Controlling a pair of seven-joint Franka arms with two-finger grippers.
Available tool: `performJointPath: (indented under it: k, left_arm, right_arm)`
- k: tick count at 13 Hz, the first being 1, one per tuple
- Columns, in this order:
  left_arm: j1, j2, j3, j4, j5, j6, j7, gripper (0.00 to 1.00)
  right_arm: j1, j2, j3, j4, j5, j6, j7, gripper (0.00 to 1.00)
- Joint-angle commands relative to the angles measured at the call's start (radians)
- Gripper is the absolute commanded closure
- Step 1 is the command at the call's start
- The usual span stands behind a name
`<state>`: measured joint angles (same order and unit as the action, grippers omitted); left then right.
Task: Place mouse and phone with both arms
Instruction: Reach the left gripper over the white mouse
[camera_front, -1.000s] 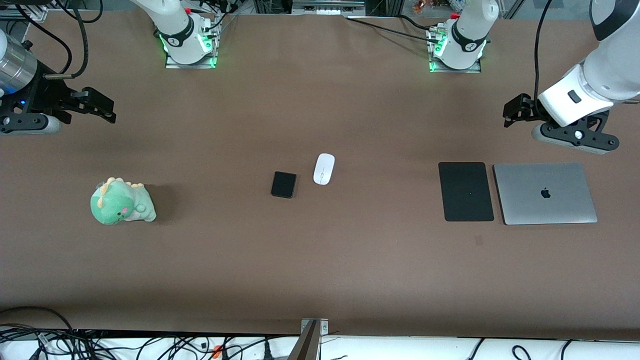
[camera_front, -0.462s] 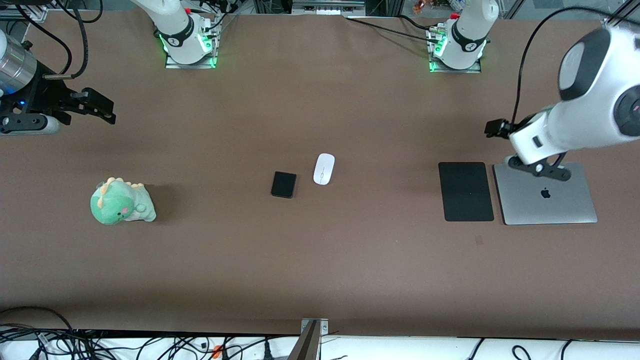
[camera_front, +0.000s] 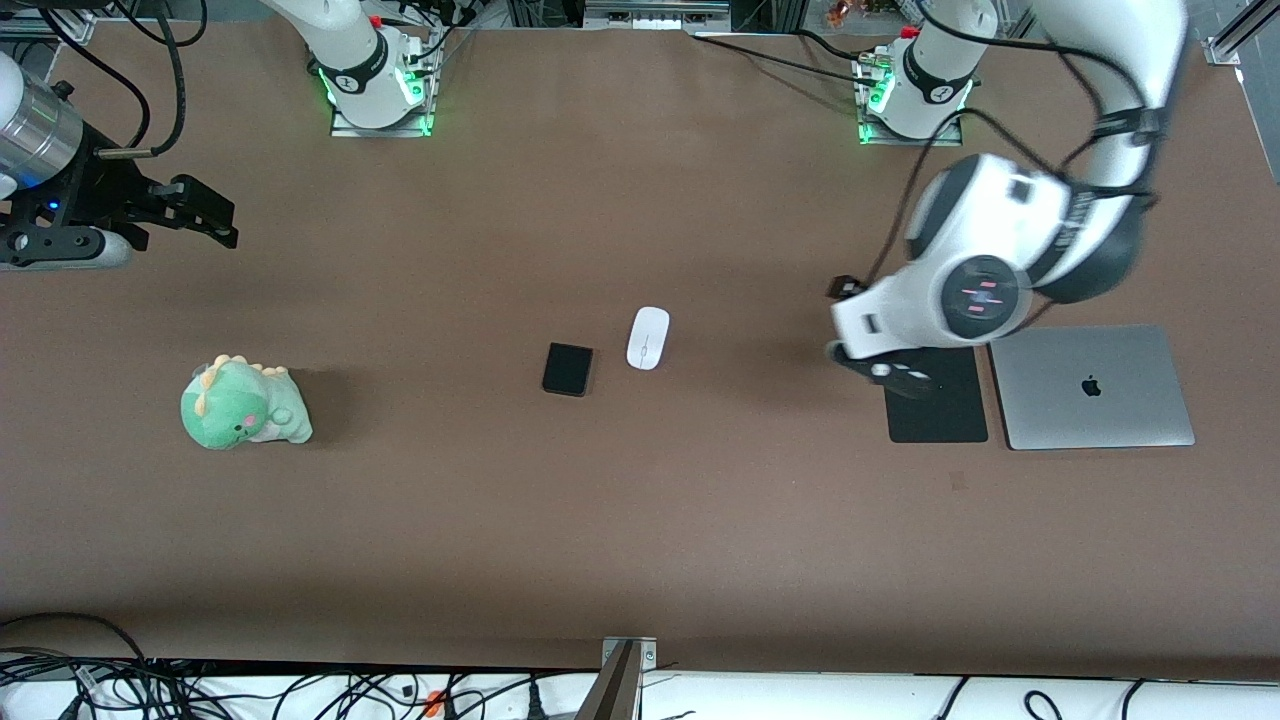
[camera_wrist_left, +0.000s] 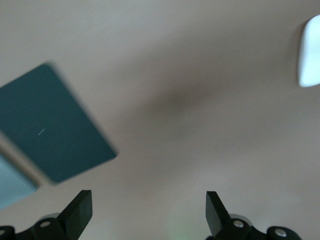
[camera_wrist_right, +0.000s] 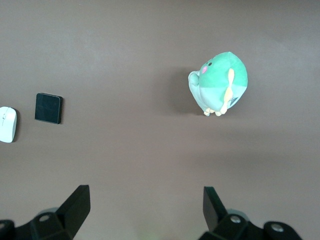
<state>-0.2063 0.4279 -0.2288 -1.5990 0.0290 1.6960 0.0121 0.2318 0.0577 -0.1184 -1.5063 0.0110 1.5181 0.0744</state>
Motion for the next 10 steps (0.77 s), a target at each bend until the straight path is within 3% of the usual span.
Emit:
performJointPath:
  k: [1, 7, 10]
  left_arm:
    - [-0.082, 0.034, 0.005, 0.022, 0.003, 0.129, -0.026, 0.0]
    - [-0.292, 0.167, 0.008, 0.004, -0.015, 0.446, -0.346, 0.0]
    - [-0.361, 0.253, 0.017, 0.002, -0.009, 0.603, -0.382, 0.0]
  right_arm:
    - [0.0, -0.002, 0.006, 0.005, 0.01, 0.001, 0.004, 0.0]
    - [-0.002, -0.002, 0.005, 0.005, 0.007, 0.001, 0.001, 0.0]
    - [-0.002, -0.004, 0.005, 0.005, 0.009, 0.001, 0.001, 0.0]
